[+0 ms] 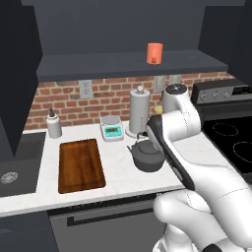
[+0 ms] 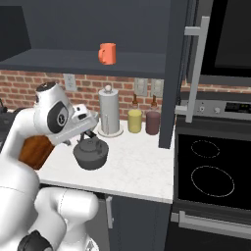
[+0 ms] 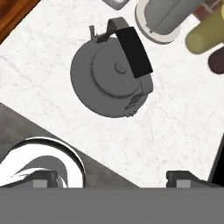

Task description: Pick the kettle from the counter and place it on the tray. Then pick the mug from the cabinet and place it on the tray. Then close the cabinet doors.

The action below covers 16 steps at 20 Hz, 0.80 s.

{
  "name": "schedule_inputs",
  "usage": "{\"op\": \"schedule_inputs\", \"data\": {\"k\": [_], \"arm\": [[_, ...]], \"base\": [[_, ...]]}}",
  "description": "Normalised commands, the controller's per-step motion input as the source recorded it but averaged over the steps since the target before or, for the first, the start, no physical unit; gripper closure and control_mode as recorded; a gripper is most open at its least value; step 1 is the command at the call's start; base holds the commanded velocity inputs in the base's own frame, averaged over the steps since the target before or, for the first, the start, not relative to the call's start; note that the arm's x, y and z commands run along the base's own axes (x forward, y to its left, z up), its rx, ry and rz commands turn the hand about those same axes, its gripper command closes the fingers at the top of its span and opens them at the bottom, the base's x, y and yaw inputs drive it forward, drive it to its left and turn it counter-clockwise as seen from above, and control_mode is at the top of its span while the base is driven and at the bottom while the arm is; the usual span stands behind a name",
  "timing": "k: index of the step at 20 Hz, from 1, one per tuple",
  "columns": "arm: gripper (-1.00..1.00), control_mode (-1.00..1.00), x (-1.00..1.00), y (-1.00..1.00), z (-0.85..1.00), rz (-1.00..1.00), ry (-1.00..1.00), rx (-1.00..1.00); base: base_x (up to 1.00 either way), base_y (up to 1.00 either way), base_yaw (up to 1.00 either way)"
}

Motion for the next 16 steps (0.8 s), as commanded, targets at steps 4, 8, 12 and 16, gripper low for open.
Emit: {"op": "schedule_inputs", "data": {"k": [4,8,12,16], "arm": [[-1.00,-1.00,0.33,0.00,-0.05,0.35,0.00,-0.07],[-1.00,-1.00,0.47,0.01,0.00,0.26,0.03,-0.02],[-1.00,-1.00,0.45,0.09,-0.03,0.07,0.11,-0.05],[-1.00,-1.00,0.54,0.01,-0.05,0.00,0.22,-0.01]], "base": [[0.00,0.00,0.00],[0.00,0.00,0.00],[0.00,0.00,0.00],[0.00,0.00,0.00]]}}
